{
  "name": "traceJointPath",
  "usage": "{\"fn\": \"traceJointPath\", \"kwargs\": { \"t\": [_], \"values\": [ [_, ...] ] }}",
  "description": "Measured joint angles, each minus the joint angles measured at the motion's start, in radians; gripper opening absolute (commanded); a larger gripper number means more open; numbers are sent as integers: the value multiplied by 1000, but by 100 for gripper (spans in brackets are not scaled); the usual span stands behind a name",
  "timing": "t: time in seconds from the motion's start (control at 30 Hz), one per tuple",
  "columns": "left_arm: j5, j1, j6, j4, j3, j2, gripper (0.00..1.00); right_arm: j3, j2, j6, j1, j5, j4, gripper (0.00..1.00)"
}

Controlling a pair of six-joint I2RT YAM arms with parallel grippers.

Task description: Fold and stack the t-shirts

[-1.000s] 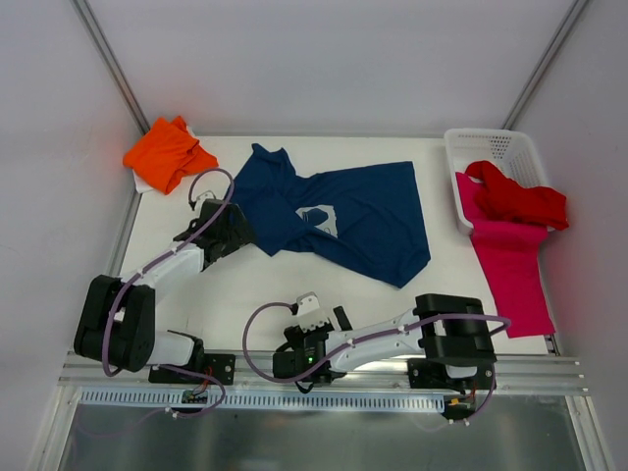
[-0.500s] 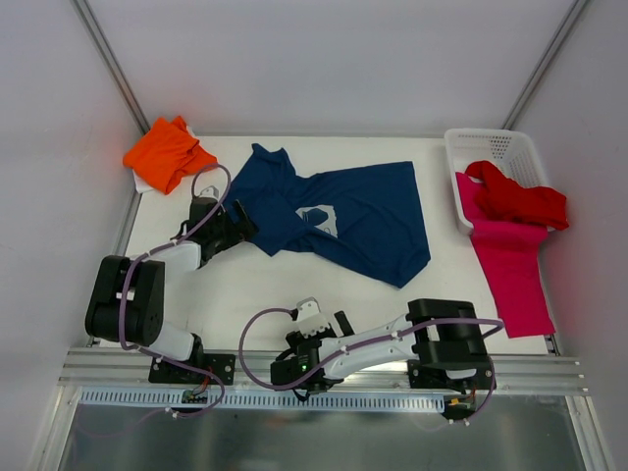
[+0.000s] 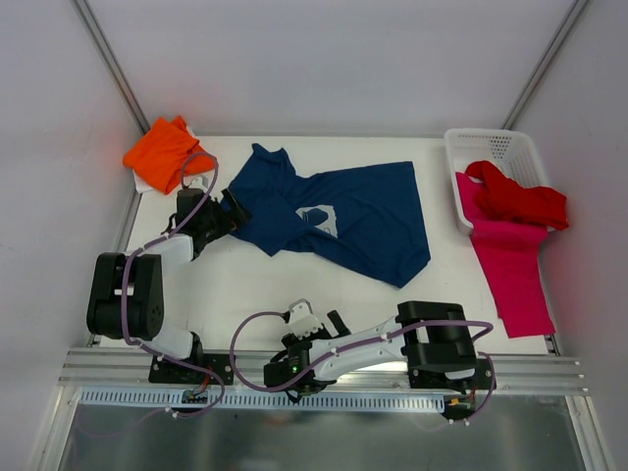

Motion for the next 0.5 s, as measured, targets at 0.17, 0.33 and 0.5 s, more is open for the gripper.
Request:
{"fn": "traceJointPath", "kwargs": {
  "t": [0.17,0.33,0.5],
  "values": [
    [29,0,-2,12,6,16,99,2,2,-6,0,0,0,99],
    [67,0,-10,22,15,25,99,5,5,-10,-1,1,-1,99],
    [93,0,-29,32,15,18,99,9,9,-14,-1,1,-4,99]
  ]
}}
